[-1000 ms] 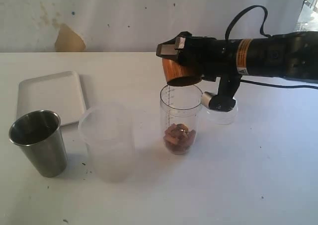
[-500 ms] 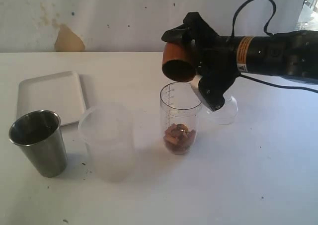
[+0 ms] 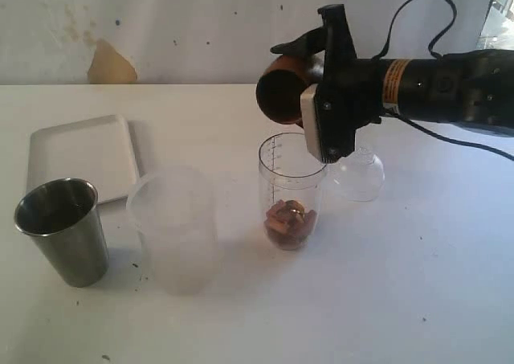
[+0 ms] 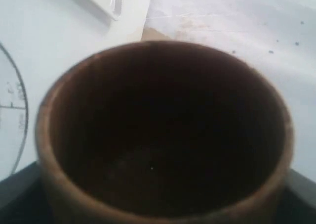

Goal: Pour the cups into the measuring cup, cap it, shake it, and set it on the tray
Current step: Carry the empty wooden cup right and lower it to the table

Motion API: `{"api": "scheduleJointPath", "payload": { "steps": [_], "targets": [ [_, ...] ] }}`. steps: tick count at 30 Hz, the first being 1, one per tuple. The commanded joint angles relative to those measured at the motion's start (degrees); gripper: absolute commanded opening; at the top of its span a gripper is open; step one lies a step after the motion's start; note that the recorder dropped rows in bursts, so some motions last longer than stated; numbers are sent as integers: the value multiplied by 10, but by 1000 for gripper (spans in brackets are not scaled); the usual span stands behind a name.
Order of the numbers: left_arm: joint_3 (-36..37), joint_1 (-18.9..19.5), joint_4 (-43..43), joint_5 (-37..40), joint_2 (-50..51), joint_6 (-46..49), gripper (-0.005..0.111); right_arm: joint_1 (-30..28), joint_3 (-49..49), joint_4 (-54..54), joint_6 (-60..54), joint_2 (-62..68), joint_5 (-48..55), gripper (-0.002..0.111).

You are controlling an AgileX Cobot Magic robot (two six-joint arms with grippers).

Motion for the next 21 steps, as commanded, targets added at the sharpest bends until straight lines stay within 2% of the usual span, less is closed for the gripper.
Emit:
{"api": "scheduleJointPath", "payload": {
  "steps": [1,5,7,8,9,10,11,13,14,21],
  "targets": [
    [3,-2,1,-4,-2,-3,0,0,-1,9,96,-2,-5,0],
    [3,-2,1,-4,-2,-3,0,0,-1,10,131,-2,-42,0],
    [3,-2,1,-4,-2,-3,0,0,-1,40,241,-2,-66,0],
    [3,-2,1,-4,-2,-3,0,0,-1,114,336,-2,-73,0],
    [3,-2,1,-4,-2,-3,0,0,-1,164,372,-2,-70,0],
    [3,-2,1,-4,-2,-3,0,0,-1,272,445,-3,-47,0],
    [3,-2,1,-4,-2,-3,0,0,-1,355,470,-4,-19,0],
    [3,-2,1,-4,-2,-3,0,-1,-1,471,469,-5,28,0],
    [3,-2,1,-4,-2,-3,0,-7,-1,493,466,-5,48,0],
    [3,-2,1,-4,-2,-3,0,-110,1,500,481,1,125,0]
  ]
}}
